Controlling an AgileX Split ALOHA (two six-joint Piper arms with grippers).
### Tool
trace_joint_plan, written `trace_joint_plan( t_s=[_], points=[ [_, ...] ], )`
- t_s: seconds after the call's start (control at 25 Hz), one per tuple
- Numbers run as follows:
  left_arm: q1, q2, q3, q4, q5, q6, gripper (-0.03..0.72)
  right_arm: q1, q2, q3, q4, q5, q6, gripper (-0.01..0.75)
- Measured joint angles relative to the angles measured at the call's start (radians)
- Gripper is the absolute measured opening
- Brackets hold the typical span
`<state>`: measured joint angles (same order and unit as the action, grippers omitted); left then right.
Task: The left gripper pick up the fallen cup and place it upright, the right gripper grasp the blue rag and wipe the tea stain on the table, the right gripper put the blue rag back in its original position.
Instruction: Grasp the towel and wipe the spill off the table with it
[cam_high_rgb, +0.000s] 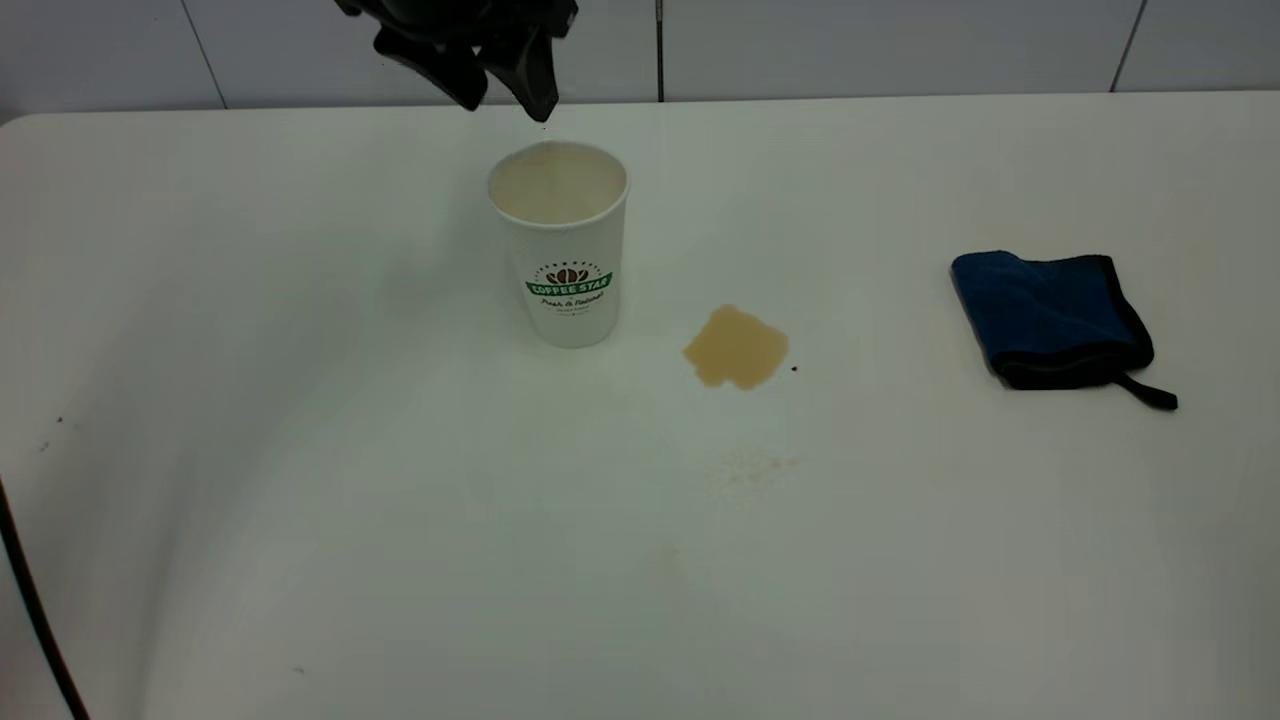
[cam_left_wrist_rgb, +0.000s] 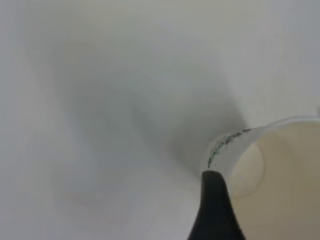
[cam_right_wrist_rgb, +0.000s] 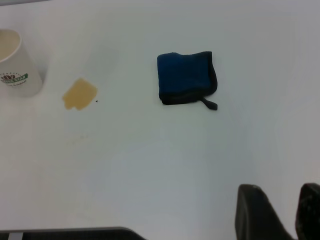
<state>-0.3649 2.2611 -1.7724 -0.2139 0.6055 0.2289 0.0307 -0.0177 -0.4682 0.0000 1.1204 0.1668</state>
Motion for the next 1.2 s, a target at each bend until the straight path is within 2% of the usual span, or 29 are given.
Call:
trace_joint_plan(
  t_s=[0.32,0.48,0.68,0.92,1.04,1.2],
  points=[
    [-0.064,-0.309,0.0,0.0,0.184,-0.01,0.556,0.0,0.0,0.0,0.0,0.0,0.0,0.24],
    [-0.068,-0.474,0.0,0.012,0.331,-0.088,0.558,0.0,0.0,0.0,0.0,0.0,0.0,0.24],
    [-0.068,-0.62,0.0,0.115,0.563,-0.19,0.558,0.0,0.0,0.0,0.0,0.0,0.0,0.24],
    [-0.07,-0.753,0.08,0.168,0.563,-0.27,0.558,0.0,0.0,0.0,0.0,0.0,0.0,0.24],
    [-0.091,-0.848,0.21,0.172,0.563,-0.282,0.558,0.0,0.0,0.0,0.0,0.0,0.0,0.24],
    [-0.131,-1.003,0.464,0.172,0.563,-0.313,0.558,0.0,0.0,0.0,0.0,0.0,0.0,0.24]
  ],
)
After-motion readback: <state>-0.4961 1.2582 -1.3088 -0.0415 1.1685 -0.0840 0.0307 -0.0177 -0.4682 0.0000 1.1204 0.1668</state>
